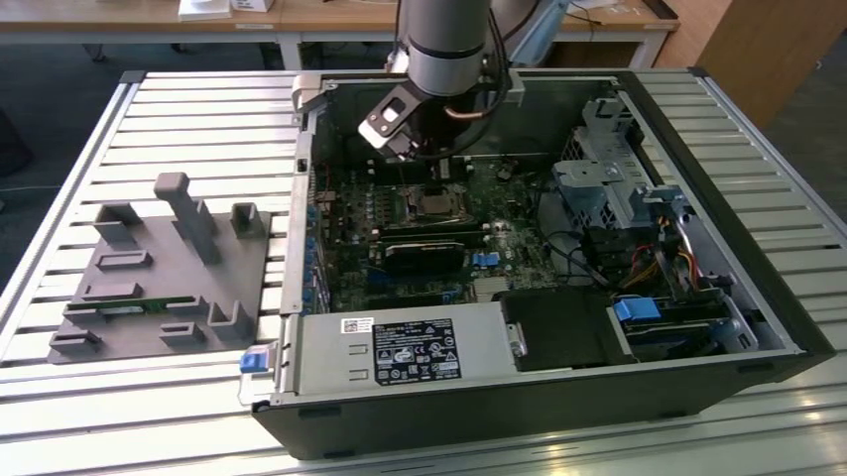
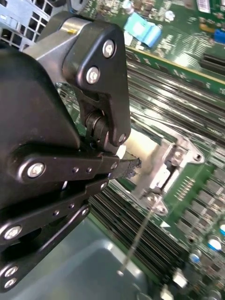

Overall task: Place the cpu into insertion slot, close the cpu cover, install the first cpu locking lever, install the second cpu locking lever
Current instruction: 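Close the cpu cover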

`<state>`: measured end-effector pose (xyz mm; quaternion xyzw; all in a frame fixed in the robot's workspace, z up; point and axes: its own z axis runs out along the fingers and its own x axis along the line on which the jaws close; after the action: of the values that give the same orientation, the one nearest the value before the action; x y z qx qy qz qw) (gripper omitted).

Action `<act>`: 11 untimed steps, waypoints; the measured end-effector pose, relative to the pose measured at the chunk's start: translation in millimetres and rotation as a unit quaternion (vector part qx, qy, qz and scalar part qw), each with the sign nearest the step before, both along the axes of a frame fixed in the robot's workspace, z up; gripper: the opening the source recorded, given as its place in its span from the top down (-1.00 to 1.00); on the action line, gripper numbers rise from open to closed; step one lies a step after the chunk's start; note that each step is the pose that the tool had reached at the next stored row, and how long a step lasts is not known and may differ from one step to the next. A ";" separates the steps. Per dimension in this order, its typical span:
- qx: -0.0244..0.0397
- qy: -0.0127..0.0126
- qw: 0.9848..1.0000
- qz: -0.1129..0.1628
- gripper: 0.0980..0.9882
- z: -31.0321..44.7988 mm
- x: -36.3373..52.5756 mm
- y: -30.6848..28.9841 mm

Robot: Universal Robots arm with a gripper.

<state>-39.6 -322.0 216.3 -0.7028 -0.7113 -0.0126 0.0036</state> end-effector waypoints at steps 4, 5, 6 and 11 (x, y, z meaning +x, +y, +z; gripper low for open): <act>0.000 0.000 1.000 0.000 0.98 -3.1 -2.2 0.9; 0.000 0.000 1.000 0.000 0.98 -3.8 -2.9 1.0; 0.000 0.000 1.000 0.000 0.98 -4.5 -3.9 1.0; 0.000 0.000 1.000 0.000 0.98 -8.0 -10.8 1.1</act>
<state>-50.4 -320.9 208.3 -0.7028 -0.7112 -0.0126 0.0036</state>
